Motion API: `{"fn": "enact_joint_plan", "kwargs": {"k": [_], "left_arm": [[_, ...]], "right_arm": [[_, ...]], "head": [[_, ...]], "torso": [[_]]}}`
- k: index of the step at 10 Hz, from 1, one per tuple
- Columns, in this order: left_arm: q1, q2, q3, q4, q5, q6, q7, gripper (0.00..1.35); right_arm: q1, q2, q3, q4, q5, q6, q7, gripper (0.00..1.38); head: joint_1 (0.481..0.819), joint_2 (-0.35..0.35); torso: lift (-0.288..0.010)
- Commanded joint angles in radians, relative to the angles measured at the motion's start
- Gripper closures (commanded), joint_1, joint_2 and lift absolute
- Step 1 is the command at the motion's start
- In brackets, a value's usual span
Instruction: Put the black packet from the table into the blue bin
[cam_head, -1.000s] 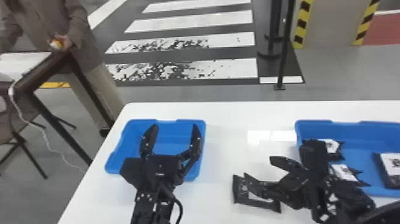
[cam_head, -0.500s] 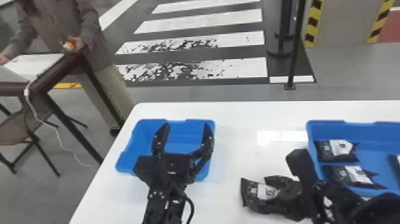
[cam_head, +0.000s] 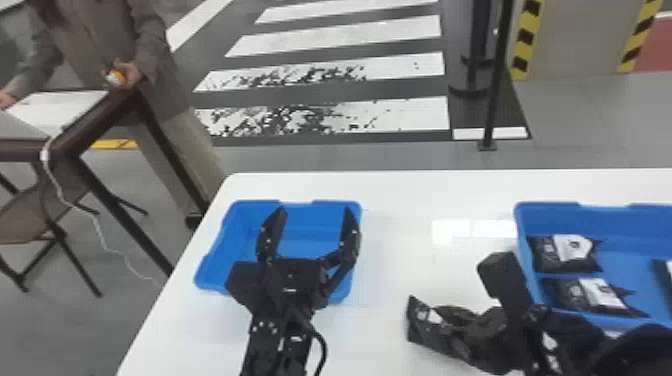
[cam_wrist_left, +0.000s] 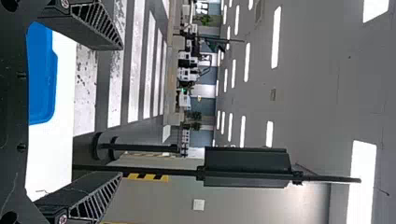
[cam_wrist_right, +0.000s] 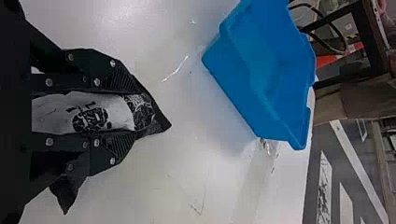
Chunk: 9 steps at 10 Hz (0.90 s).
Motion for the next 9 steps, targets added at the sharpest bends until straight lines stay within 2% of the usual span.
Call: {"fn": "enact_joint_plan", "kwargs": {"k": [1,2,4,5,6,7,9], "left_arm": [[0.0,0.0,-0.001,0.0,0.0,0.0,0.0,0.06],[0.002,0.0,-0.001,0.0,0.0,-0.003,0.0,0.06],[0.005,0.0,0.003,0.0,0.002,-0.003,0.0,0.06],[0.005,0.0,0.003,0.0,0.002,-0.005,0.0,0.06],[0.007,0.0,0.005,0.0,0.002,-0.007,0.0,0.06],[0.01,0.0,0.009,0.0,0.004,-0.01,0.0,0.06],[0.01,0.002,0.009,0.0,0.004,-0.01,-0.002,0.06]], "right_arm": [[0.035,0.0,-0.032,-0.048,-0.006,-0.06,-0.016,1.08],[0.091,0.008,-0.092,-0.112,0.004,-0.102,-0.046,1.08],[0.217,0.046,-0.251,-0.23,0.064,-0.217,-0.102,1.08],[0.293,0.056,-0.307,-0.306,0.064,-0.254,-0.172,1.08],[0.374,0.06,-0.347,-0.377,0.046,-0.266,-0.27,1.08],[0.403,0.076,-0.409,-0.379,0.036,-0.261,-0.306,1.08],[0.388,0.102,-0.515,-0.33,0.074,-0.237,-0.315,1.08]], "head": [[0.695,0.261],[0.695,0.263],[0.695,0.229],[0.695,0.211],[0.695,0.163],[0.695,0.122],[0.695,0.063]], "torso": [[-0.11],[-0.11],[-0.11],[-0.11],[-0.11],[-0.11],[-0.11]]}}
